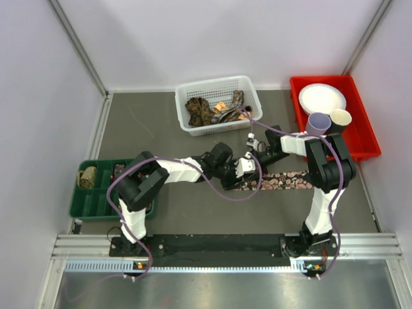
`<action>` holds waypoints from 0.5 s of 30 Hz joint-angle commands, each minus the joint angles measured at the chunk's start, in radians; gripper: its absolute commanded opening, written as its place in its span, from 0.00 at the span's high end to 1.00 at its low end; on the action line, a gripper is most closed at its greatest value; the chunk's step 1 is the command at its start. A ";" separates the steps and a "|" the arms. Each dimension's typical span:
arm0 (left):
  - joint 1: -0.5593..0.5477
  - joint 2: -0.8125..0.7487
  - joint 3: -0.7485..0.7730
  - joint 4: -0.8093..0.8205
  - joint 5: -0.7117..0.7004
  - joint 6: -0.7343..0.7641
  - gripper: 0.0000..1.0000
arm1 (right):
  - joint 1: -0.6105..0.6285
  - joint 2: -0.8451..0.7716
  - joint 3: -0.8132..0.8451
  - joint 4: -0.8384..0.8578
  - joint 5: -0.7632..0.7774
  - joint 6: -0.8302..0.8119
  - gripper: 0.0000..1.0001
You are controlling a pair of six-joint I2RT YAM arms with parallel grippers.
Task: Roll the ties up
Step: Roll the tie at the center of the board.
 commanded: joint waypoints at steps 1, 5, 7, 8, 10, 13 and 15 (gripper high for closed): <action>0.043 0.020 -0.147 0.031 0.103 -0.015 0.29 | 0.001 0.052 -0.026 -0.010 0.287 -0.052 1.00; 0.069 0.029 -0.180 0.200 0.208 -0.019 0.20 | -0.021 0.066 -0.021 -0.029 0.338 -0.055 1.00; 0.088 0.044 -0.210 0.311 0.271 -0.052 0.18 | -0.021 0.064 -0.021 -0.030 0.361 -0.058 1.00; 0.088 0.050 -0.220 0.413 0.282 -0.056 0.18 | -0.021 0.064 -0.020 -0.031 0.370 -0.058 1.00; 0.089 0.076 -0.237 0.499 0.314 -0.072 0.18 | -0.021 0.064 -0.017 -0.030 0.401 -0.054 1.00; 0.088 0.117 -0.244 0.682 0.380 -0.111 0.17 | -0.024 0.072 -0.011 -0.033 0.415 -0.048 1.00; 0.076 0.133 -0.249 0.780 0.391 -0.108 0.17 | -0.022 0.086 0.005 -0.040 0.415 -0.048 1.00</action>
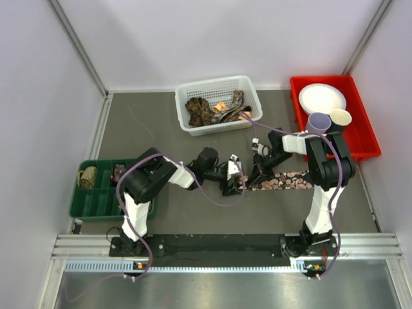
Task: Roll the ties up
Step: Roll the tie at the center of the board.
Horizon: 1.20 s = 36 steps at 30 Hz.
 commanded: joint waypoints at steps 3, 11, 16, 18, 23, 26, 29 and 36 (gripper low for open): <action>-0.031 0.091 -0.032 0.280 0.080 -0.044 0.17 | 0.007 0.079 0.026 0.027 0.231 -0.047 1.00; -0.075 0.104 0.023 0.117 -0.040 0.100 0.24 | 0.007 0.083 0.032 0.002 0.205 -0.058 1.00; -0.124 0.093 0.056 -0.041 -0.169 0.216 0.26 | 0.007 0.086 0.032 -0.001 0.192 -0.061 1.00; -0.129 0.090 0.068 -0.104 -0.185 0.239 0.39 | 0.007 0.091 0.038 -0.007 0.183 -0.065 1.00; -0.126 0.075 0.071 -0.225 -0.218 0.261 0.58 | 0.004 0.080 0.041 -0.016 0.168 -0.076 1.00; -0.126 0.056 0.036 -0.291 -0.242 0.266 0.52 | -0.005 0.074 0.040 -0.019 0.165 -0.081 1.00; -0.121 0.041 0.013 -0.368 -0.268 0.234 0.59 | -0.010 0.070 0.038 -0.022 0.139 -0.087 1.00; -0.103 0.070 0.020 -0.434 -0.224 0.140 0.83 | -0.056 -0.025 0.043 -0.013 -0.059 -0.137 0.81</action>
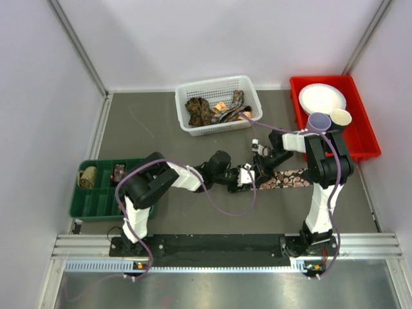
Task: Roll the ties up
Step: Roll the tie at the center of the board.
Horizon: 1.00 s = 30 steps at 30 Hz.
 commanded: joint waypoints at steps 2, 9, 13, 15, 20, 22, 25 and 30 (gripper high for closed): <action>0.028 0.085 -0.008 -0.373 -0.019 -0.042 0.88 | -0.071 -0.102 0.008 0.082 -0.072 -0.065 0.76; 0.054 0.095 0.015 -0.391 0.012 -0.119 0.89 | -0.081 -0.118 -0.023 0.114 0.014 -0.053 0.78; 0.079 0.079 0.049 -0.393 -0.026 -0.220 0.82 | -0.068 -0.063 -0.053 0.117 0.118 -0.063 0.83; 0.086 0.059 0.067 -0.397 -0.046 -0.255 0.78 | -0.063 -0.037 -0.058 0.126 0.155 -0.062 0.84; 0.089 0.012 0.101 -0.433 -0.075 -0.281 0.77 | -0.045 -0.012 -0.040 0.131 0.212 -0.051 0.85; 0.088 -0.011 0.103 -0.457 -0.083 -0.280 0.78 | -0.029 -0.021 -0.038 0.136 0.242 -0.048 0.86; 0.086 -0.016 0.095 -0.491 -0.115 -0.243 0.78 | -0.028 -0.018 -0.024 0.133 0.259 -0.040 0.86; 0.080 0.021 0.051 -0.523 -0.157 -0.194 0.76 | -0.029 -0.038 -0.018 0.120 0.163 -0.069 0.84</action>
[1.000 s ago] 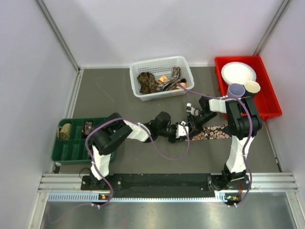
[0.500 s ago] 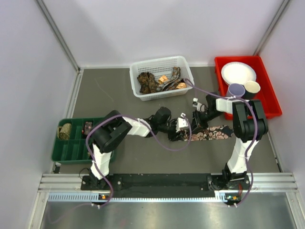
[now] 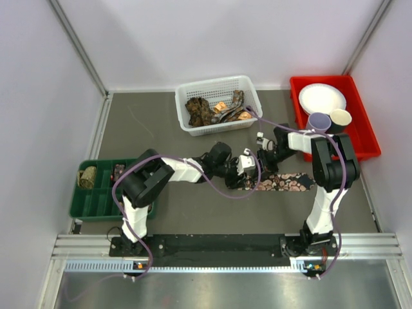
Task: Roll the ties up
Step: Roll the tie at the center of the board.
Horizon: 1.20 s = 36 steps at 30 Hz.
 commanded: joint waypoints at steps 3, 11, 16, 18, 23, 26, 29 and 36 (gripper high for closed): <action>0.011 0.044 -0.084 -0.249 -0.157 0.039 0.76 | 0.007 -0.044 -0.024 0.042 -0.095 -0.065 0.78; 0.002 0.056 -0.091 -0.250 -0.186 0.048 0.75 | 0.010 -0.112 -0.062 0.123 -0.326 0.061 0.56; -0.001 0.053 -0.097 -0.247 -0.189 0.046 0.75 | 0.047 -0.084 -0.073 0.166 -0.301 0.105 0.57; -0.003 0.055 -0.097 -0.247 -0.192 0.046 0.75 | 0.064 -0.080 -0.073 0.186 -0.291 0.116 0.57; -0.003 0.056 -0.095 -0.248 -0.194 0.046 0.73 | 0.096 -0.058 -0.071 0.183 -0.234 0.112 0.64; -0.003 0.056 -0.097 -0.249 -0.189 0.045 0.72 | 0.096 -0.043 -0.059 0.145 -0.159 0.081 0.93; -0.001 0.058 -0.103 -0.242 -0.183 0.043 0.70 | 0.093 -0.031 -0.049 0.105 -0.067 0.055 1.00; 0.007 0.053 -0.112 -0.212 -0.134 0.045 0.55 | 0.053 0.000 -0.059 0.100 0.059 0.059 1.00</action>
